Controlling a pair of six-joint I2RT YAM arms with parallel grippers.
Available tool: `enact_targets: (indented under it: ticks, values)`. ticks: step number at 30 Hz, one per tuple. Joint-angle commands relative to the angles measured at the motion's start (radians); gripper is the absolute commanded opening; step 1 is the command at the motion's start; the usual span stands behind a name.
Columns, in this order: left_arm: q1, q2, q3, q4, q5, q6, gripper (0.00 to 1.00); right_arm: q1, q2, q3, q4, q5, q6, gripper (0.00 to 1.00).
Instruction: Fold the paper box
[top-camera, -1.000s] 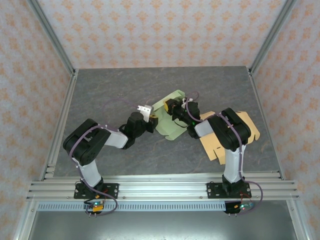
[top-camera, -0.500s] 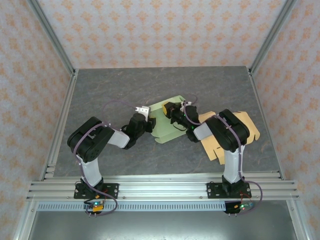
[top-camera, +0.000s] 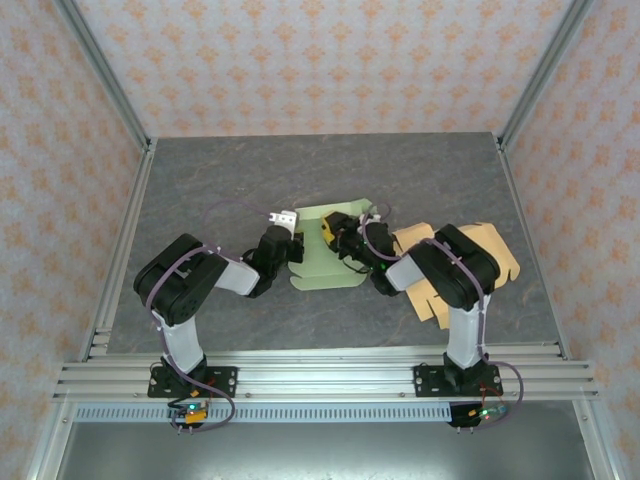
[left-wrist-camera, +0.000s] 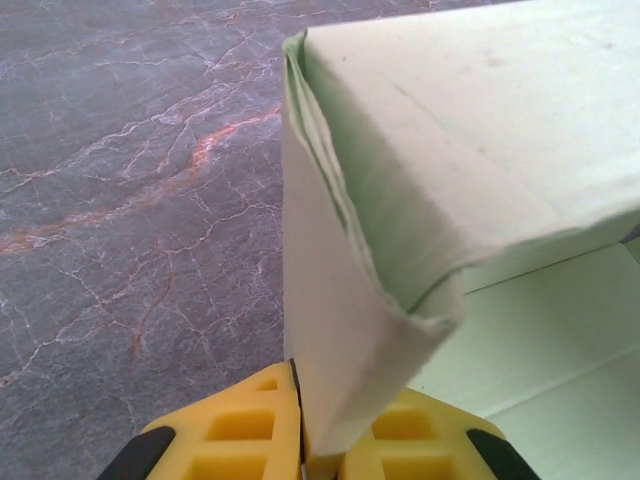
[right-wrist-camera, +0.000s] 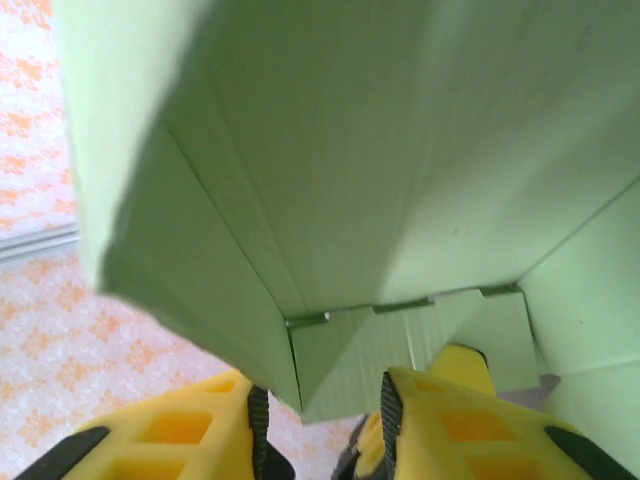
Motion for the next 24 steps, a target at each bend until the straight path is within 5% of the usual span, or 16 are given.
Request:
enact_targets:
  ticks: [1,9,16,19,24]
  values:
    - [-0.008,-0.02,0.018,0.006,0.01,0.06,0.11,0.003,-0.08,-0.033,-0.049,-0.003,-0.052,0.43]
    - [-0.008,-0.008,0.016,0.011,0.011,0.096,0.11,0.015,-0.322,-0.1,-0.231,-0.015,-0.173,0.49]
    - [-0.007,-0.002,0.007,0.033,0.02,0.118,0.11,-0.035,-0.676,0.04,-0.904,0.027,-0.526,0.52]
    - [-0.007,-0.003,0.002,0.036,0.038,0.127,0.11,-0.078,-0.778,0.087,-1.045,0.078,-0.629,0.56]
    - [-0.008,0.001,-0.014,0.072,0.078,0.142,0.12,-0.154,-0.624,0.361,-1.344,0.0,-0.916,0.61]
